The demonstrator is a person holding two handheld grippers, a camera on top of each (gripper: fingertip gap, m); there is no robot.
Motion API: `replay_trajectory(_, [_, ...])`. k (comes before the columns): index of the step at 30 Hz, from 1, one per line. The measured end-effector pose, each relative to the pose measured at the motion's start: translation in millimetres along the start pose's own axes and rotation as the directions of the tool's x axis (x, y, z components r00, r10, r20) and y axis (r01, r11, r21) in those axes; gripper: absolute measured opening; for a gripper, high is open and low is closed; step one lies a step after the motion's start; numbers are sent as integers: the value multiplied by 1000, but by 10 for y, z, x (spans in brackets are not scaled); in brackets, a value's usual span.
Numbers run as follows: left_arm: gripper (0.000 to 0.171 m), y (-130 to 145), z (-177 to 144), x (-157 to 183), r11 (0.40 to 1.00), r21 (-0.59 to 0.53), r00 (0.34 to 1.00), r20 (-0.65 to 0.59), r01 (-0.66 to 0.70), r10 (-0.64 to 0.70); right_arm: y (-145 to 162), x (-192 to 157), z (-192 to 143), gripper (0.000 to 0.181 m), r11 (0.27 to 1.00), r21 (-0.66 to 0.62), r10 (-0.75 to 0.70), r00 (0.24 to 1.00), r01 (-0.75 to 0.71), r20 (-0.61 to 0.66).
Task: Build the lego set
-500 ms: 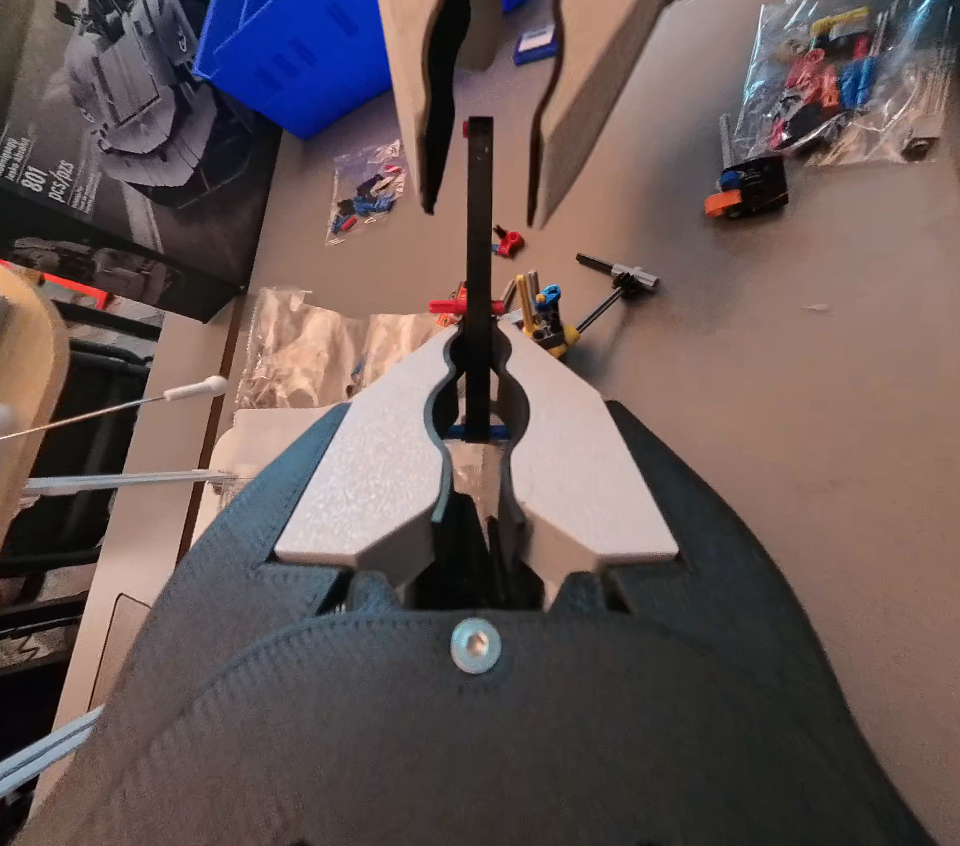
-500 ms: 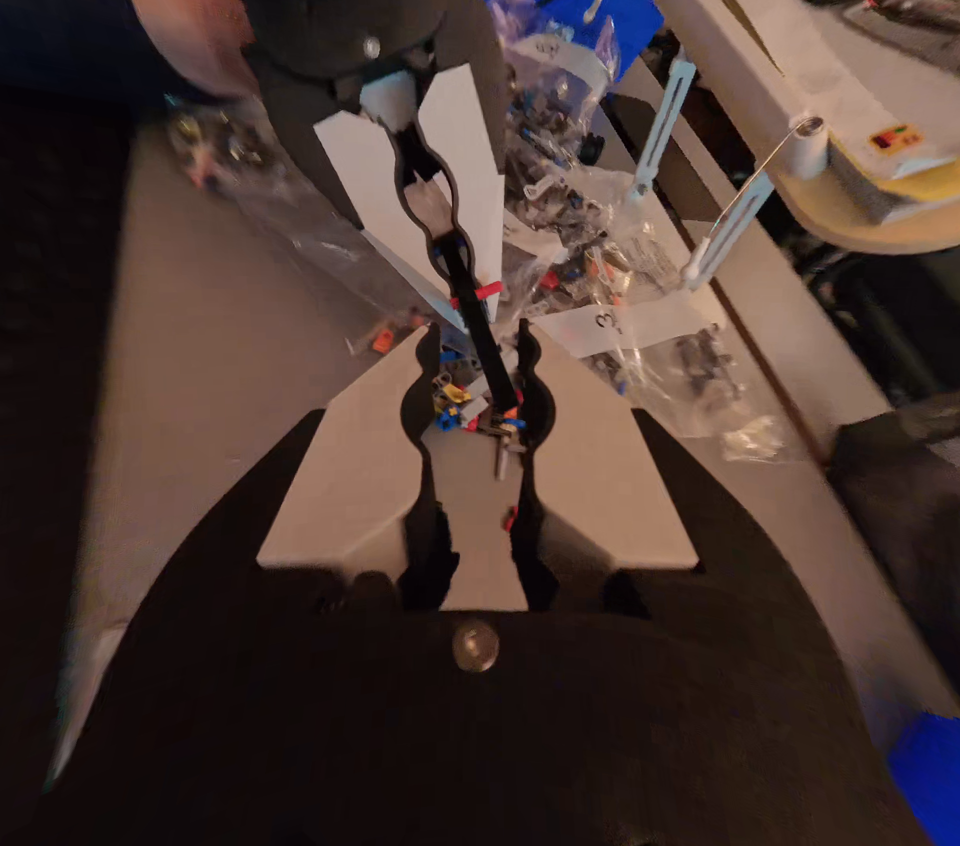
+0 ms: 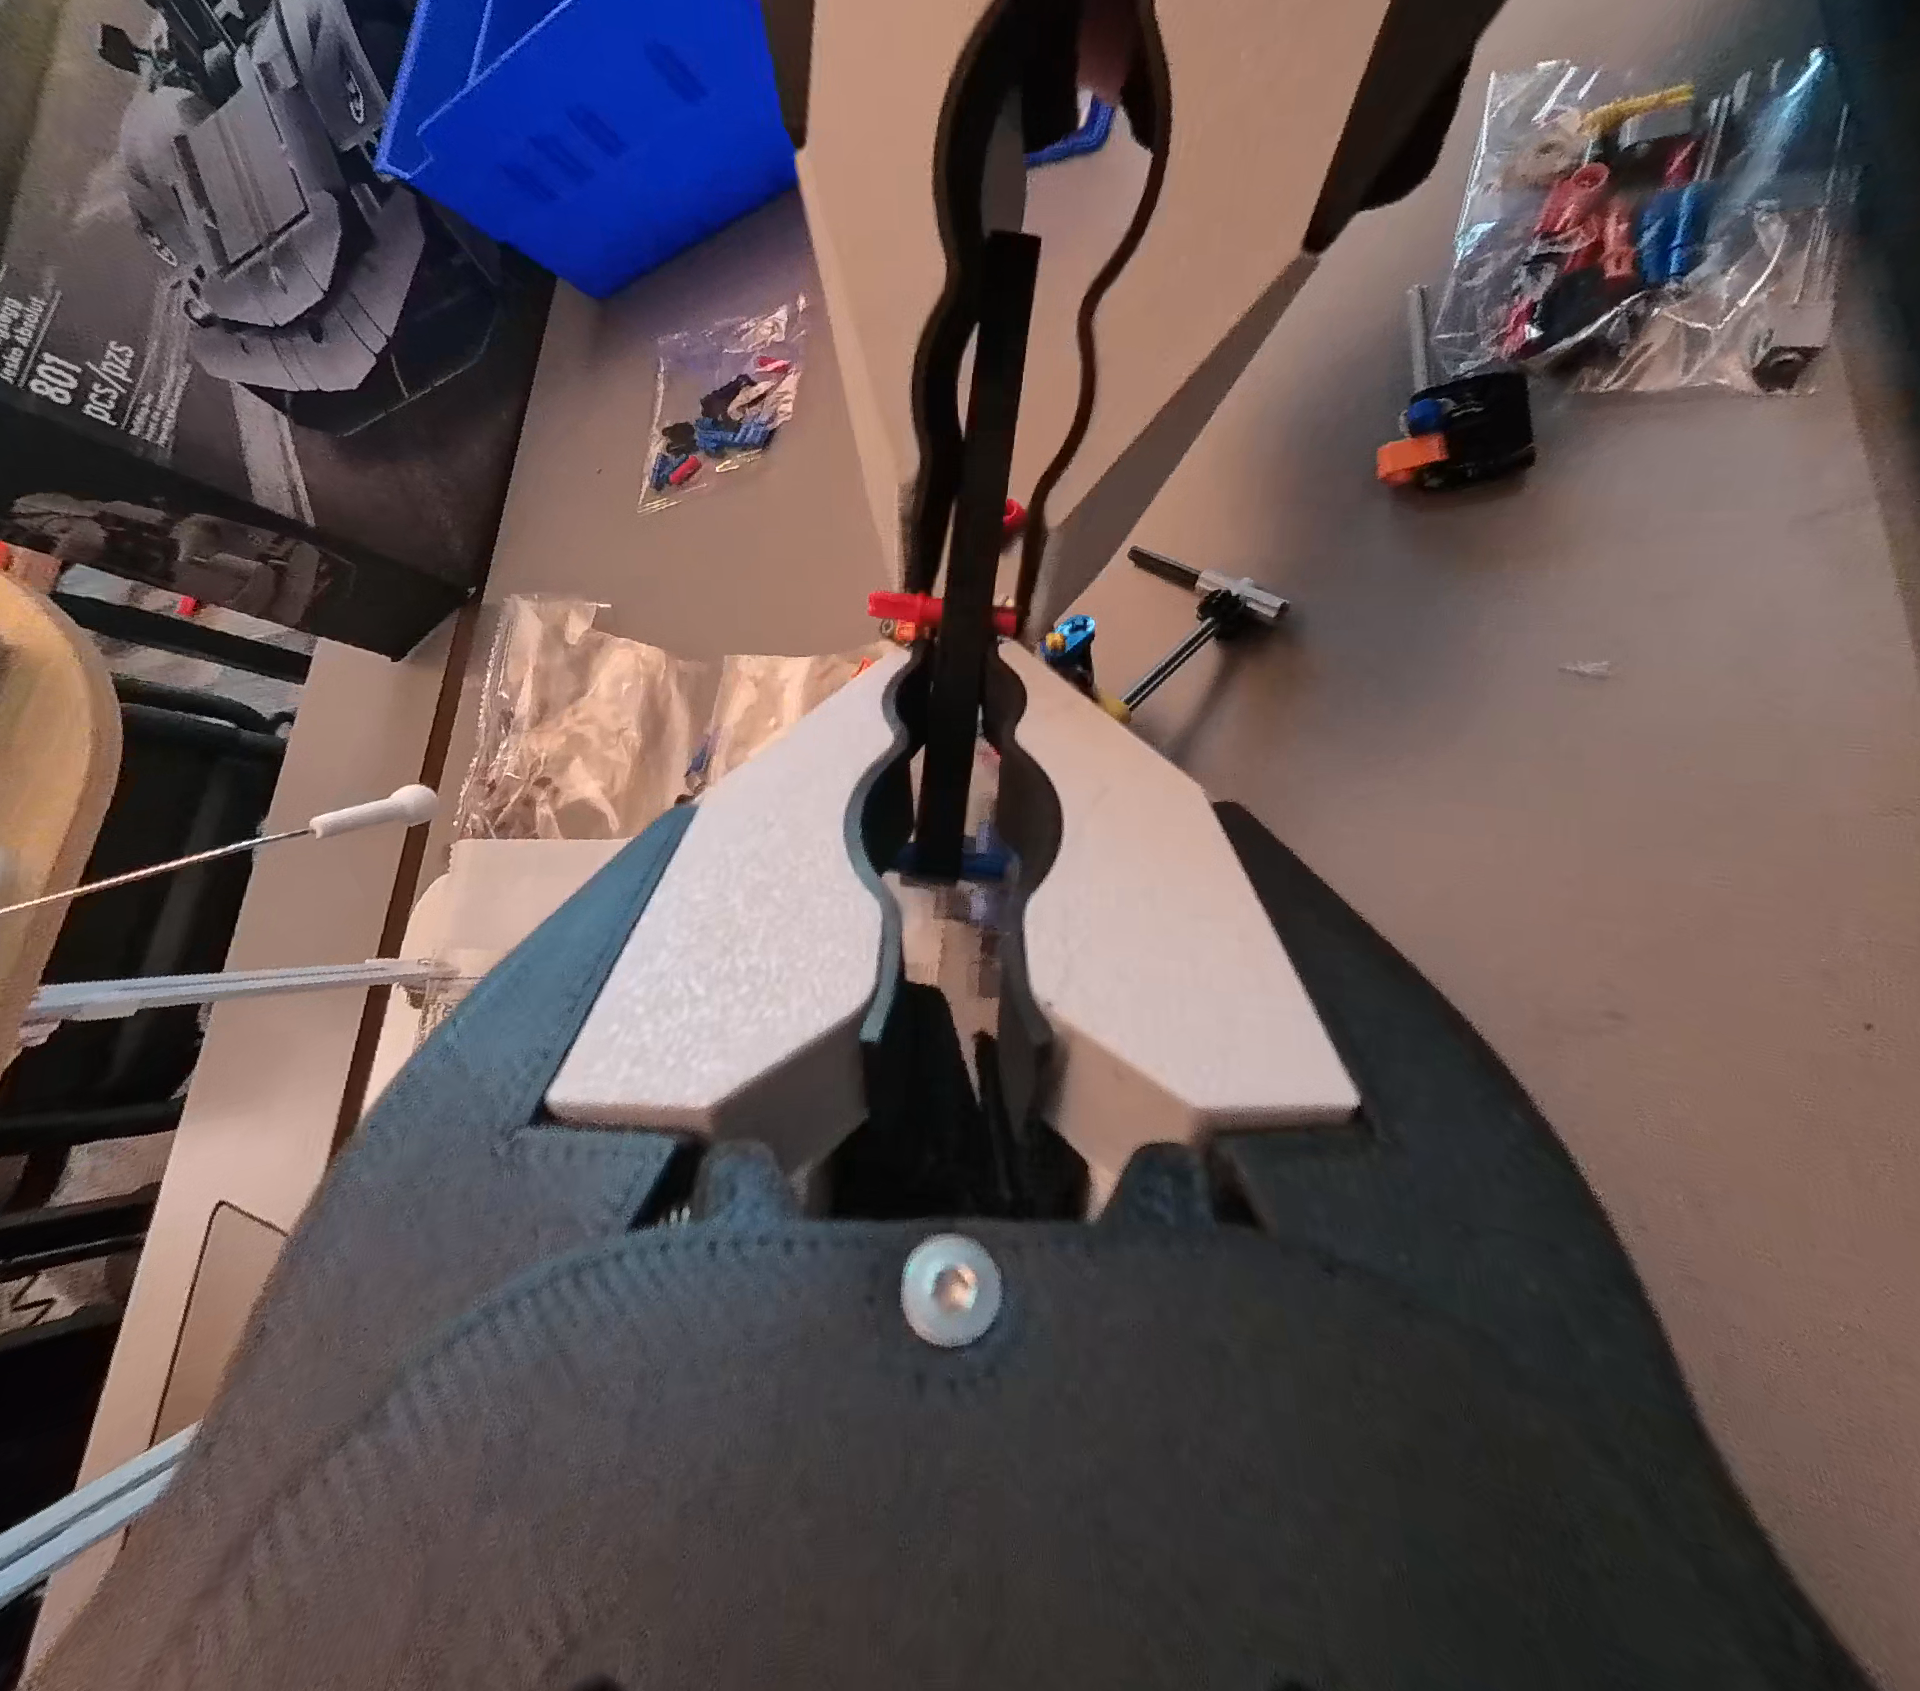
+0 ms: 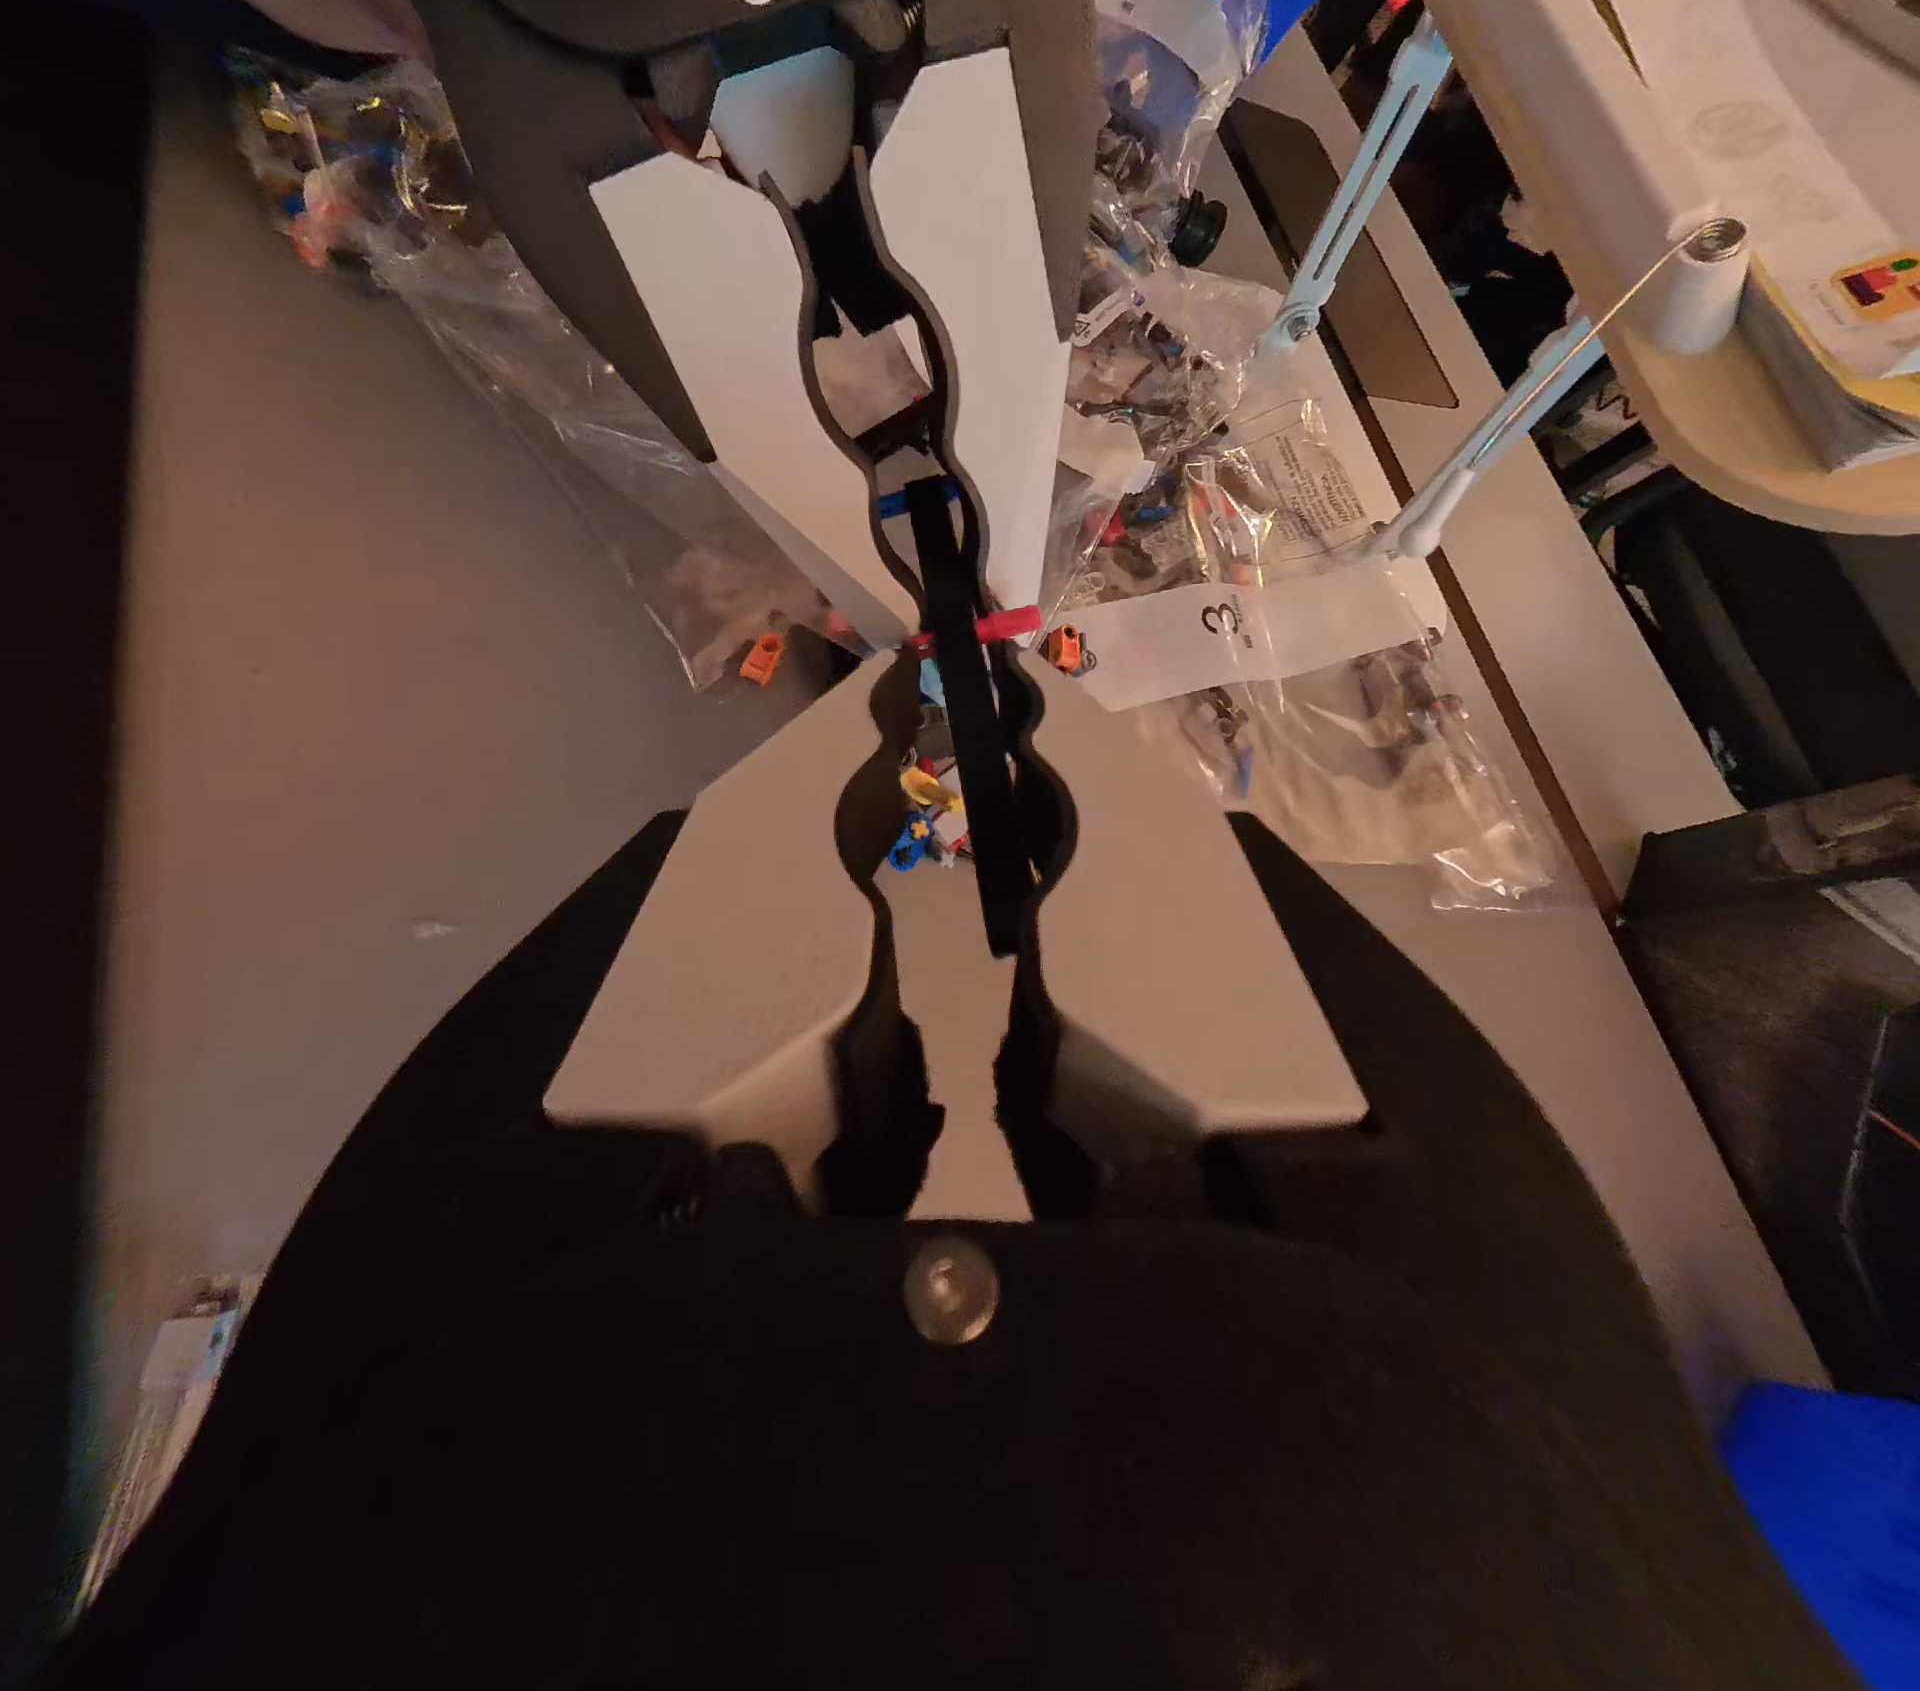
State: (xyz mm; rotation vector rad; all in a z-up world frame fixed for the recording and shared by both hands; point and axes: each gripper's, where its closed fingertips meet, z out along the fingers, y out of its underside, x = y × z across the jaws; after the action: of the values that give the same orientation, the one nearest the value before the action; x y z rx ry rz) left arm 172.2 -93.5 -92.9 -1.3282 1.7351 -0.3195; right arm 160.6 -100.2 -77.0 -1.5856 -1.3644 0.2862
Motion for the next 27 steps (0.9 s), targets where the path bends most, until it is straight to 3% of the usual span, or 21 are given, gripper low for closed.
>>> replay_trajectory(5, [8,-32,-27,-28,1000,-1,1000,27,-16,16,-35,6,-21,10,993,23,114,992,-115,53])
replay_trajectory(14, [7,72,34,-9,998,-55,1000,5,15,-15,22,10,46,6,985,-41,170,985,-169,22])
replay_trajectory(21, [9,62,-1,35,1000,-15,998,-54,25,-26,15,-40,36,6,981,-5,193,976,-194,102])
replay_trajectory(23, [17,108,-40,-52,999,-28,1000,-21,22,-23,24,7,-19,6,990,4,137,989,-138,61])
replay_trajectory(27, [19,15,-162,-78,996,67,997,-51,55,-52,-31,8,-80,6,980,64,181,976,-189,117])
